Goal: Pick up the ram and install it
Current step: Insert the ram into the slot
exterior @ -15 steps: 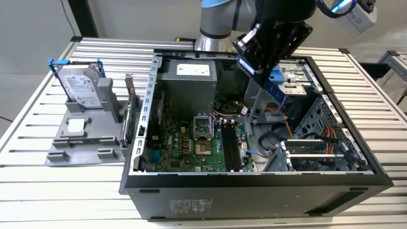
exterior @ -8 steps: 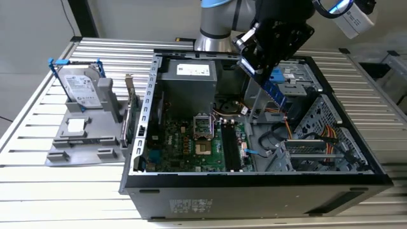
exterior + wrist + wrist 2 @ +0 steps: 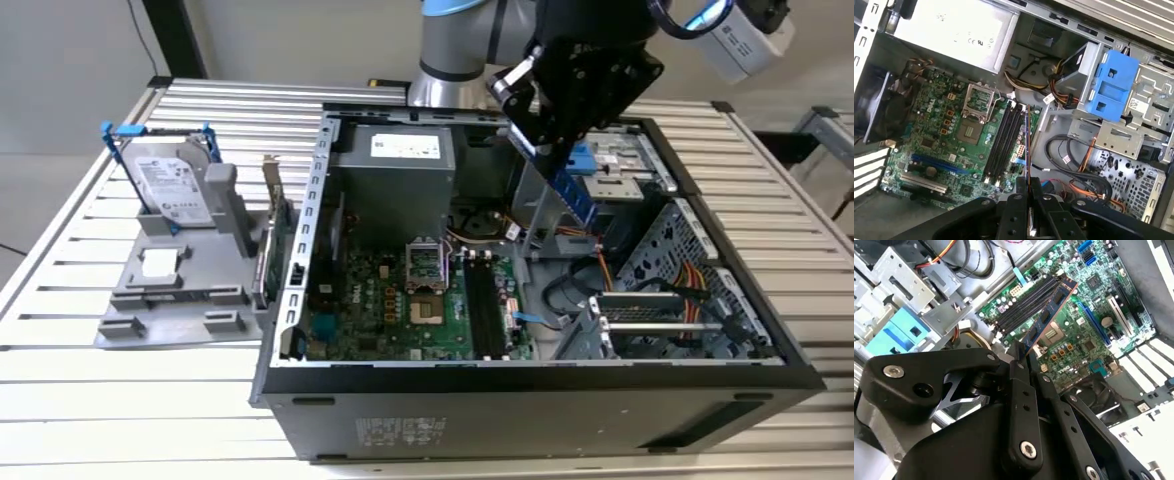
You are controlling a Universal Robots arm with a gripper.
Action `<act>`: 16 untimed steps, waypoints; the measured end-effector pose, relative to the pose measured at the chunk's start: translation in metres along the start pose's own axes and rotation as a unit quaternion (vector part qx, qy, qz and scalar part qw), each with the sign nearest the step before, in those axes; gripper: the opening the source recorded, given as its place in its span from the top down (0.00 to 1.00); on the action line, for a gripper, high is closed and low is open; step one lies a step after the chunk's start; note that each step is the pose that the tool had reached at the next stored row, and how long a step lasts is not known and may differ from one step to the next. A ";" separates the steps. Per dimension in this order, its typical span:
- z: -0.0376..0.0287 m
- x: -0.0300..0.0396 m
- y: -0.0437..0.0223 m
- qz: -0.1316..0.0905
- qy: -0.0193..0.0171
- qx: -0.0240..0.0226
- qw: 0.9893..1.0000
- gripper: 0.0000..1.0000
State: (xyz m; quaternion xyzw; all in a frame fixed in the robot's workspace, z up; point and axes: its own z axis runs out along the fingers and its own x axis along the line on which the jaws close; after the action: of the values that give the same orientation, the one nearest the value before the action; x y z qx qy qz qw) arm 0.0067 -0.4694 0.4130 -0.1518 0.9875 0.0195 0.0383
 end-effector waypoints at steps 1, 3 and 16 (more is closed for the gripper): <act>0.0000 0.0000 0.0000 0.004 0.000 0.000 1.000 1.00; 0.0000 0.0001 0.0000 0.013 0.000 0.001 1.000 1.00; 0.0000 0.0002 0.0000 0.080 -0.002 0.007 0.997 1.00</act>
State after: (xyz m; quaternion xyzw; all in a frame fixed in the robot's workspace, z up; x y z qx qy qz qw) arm 0.0065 -0.4694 0.4130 -0.0721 0.9965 0.0163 0.0397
